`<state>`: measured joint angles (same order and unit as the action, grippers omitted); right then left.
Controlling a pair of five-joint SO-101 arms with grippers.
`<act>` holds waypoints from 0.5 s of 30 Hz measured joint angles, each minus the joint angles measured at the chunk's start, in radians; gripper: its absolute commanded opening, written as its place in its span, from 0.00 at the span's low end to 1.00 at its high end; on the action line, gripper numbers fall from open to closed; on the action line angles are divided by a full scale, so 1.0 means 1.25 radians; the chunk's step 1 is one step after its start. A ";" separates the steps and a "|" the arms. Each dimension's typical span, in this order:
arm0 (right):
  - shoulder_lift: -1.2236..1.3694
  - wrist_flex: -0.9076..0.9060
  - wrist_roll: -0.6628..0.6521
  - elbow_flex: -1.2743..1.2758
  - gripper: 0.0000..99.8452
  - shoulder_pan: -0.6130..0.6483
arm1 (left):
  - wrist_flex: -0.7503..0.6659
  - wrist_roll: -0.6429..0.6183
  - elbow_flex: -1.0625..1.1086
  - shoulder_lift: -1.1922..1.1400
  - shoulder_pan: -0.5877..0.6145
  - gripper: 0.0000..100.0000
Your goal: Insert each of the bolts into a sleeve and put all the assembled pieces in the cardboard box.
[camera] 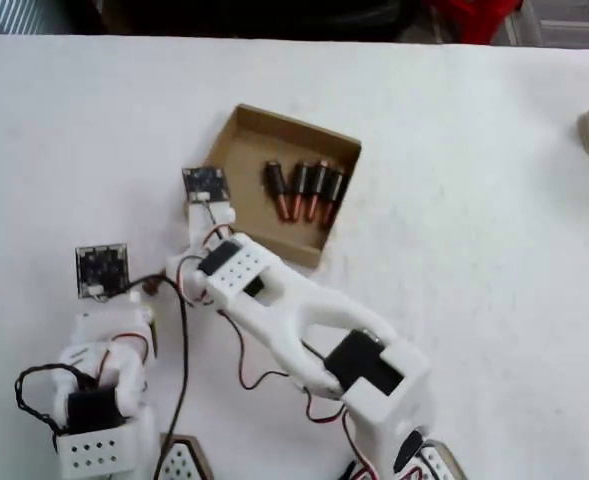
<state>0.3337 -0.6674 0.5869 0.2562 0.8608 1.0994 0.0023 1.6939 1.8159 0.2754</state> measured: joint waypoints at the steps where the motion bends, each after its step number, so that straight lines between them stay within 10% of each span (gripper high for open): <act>1: 0.006 0.010 0.000 0.000 0.10 -0.001 | 0.000 0.000 0.000 0.000 0.000 0.08; 15: 0.031 -0.136 -0.004 -0.064 0.02 -0.004 | 0.000 0.000 0.000 0.000 0.000 0.08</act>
<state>0.3721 -0.8378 0.5823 0.1765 0.8562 1.0994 0.0023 1.6939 1.8159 0.2754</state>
